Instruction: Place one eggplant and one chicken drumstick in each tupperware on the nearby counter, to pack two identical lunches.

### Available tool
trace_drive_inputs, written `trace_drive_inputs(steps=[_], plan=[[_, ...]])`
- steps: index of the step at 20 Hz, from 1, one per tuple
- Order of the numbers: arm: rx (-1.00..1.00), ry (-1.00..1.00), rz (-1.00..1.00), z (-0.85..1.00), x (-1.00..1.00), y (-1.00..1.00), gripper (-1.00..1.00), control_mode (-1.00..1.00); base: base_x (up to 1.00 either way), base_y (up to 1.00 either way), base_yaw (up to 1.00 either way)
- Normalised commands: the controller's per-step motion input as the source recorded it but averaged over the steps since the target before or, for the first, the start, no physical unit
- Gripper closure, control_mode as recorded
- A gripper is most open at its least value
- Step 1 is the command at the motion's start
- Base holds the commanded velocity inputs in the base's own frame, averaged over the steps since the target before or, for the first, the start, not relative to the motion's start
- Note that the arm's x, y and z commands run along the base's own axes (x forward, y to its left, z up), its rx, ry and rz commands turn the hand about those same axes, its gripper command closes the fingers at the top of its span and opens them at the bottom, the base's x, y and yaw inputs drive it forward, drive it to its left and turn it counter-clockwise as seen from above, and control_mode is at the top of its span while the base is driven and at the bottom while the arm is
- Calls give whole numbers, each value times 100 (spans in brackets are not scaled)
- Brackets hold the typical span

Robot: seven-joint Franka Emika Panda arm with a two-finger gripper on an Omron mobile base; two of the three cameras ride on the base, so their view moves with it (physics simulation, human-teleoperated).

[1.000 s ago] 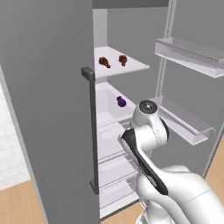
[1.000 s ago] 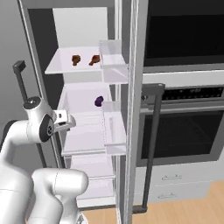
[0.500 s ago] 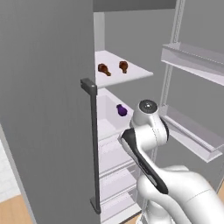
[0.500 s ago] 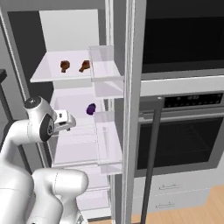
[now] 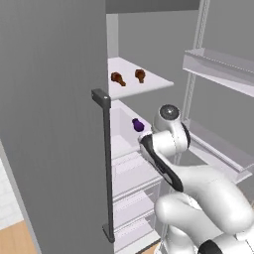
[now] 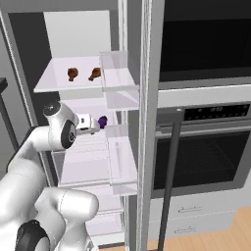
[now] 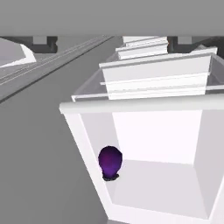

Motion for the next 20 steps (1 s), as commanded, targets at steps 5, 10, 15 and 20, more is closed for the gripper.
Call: trace_drive_inputs(steps=[5,10,15,20], plan=[[3,-5,-2,60,30,-6,-100,-100,0,0,0],[0,9,0,-12,24,0,-100,-100,0,0,0],[0,6,0,-27,37,0,-100,-100,0,0,0],[0,5,-1,-41,54,0,-100,-100,0,0,0]])
